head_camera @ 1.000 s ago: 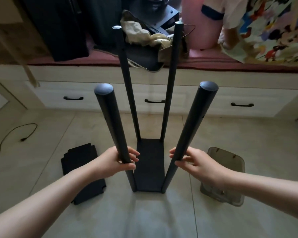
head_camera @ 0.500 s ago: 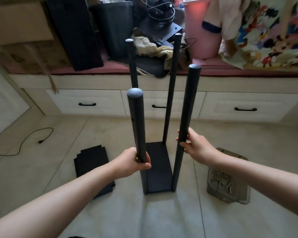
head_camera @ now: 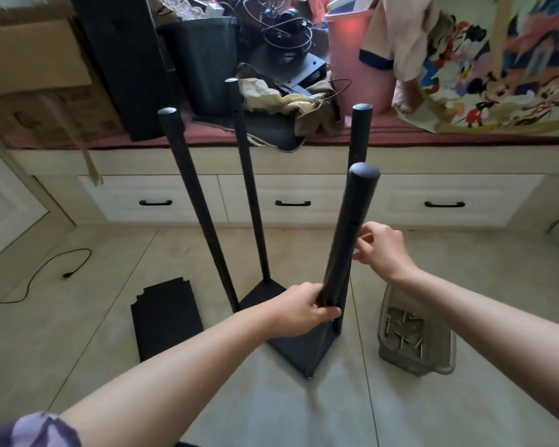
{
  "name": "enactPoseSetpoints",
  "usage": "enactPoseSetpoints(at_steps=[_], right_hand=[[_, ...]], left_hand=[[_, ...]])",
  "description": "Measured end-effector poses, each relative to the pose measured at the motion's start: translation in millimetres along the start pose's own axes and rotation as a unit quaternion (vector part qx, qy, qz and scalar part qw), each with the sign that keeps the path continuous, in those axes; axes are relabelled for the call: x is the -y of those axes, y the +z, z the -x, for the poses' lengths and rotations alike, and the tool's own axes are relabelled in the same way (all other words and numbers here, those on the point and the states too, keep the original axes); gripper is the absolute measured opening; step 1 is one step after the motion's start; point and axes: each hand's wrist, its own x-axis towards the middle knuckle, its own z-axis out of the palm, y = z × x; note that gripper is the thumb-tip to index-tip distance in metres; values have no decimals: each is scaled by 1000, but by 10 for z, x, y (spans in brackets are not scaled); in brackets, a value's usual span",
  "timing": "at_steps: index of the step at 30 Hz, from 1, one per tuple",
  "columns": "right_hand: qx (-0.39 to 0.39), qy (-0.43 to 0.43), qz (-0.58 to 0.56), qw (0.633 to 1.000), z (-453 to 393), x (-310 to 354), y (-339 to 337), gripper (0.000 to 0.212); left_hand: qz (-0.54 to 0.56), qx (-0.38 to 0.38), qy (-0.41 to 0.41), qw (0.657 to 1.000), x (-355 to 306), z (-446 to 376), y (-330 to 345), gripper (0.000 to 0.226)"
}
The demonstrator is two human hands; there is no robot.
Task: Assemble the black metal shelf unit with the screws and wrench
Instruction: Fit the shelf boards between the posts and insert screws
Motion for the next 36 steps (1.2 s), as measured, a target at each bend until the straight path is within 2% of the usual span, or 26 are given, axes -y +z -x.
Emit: enactPoseSetpoints(at_steps=[3, 7, 11, 14, 17, 20, 21, 23, 25, 28, 32, 36], right_hand=[[-13, 52, -59, 997, 47, -91, -28, 7], [30, 86, -65, 994, 229, -186, -119, 23], [133, 101, -46, 985, 468, -81, -77, 29], [223, 80, -25, 971, 587, 95, 9, 37], [272, 86, -4, 958, 636, 236, 119, 39], [246, 89, 5, 965, 624, 273, 232, 37], [238, 88, 7, 967, 607, 268, 250, 39], [242, 83, 11, 967, 559, 247, 252, 44], [252, 73, 34, 964, 520, 216, 230, 47], [252, 75, 47, 964, 481, 185, 209, 36], [238, 89, 51, 966, 442, 231, 190, 38], [189, 110, 42, 975, 405, 317, 171, 34]], left_hand=[[48, -45, -6, 998, -110, -121, 81, 13], [109, -106, -28, 988, -88, -222, 145, 33], [75, -42, -53, 995, 90, -156, 15, 58], [15, -36, -123, 992, 334, -52, -253, 55], [40, -124, -214, 968, 661, 68, -560, 34], [92, -238, -294, 921, 941, 160, -823, 33], [111, -283, -290, 908, 1029, 172, -898, 37], [168, -346, -230, 894, 1172, 189, -1032, 53], [214, -353, -157, 897, 1245, 188, -1119, 62], [205, -350, -113, 907, 1284, 166, -1173, 49], [163, -369, -95, 910, 1283, 202, -1195, 30], [118, -358, -100, 921, 1307, 338, -1225, 32]])
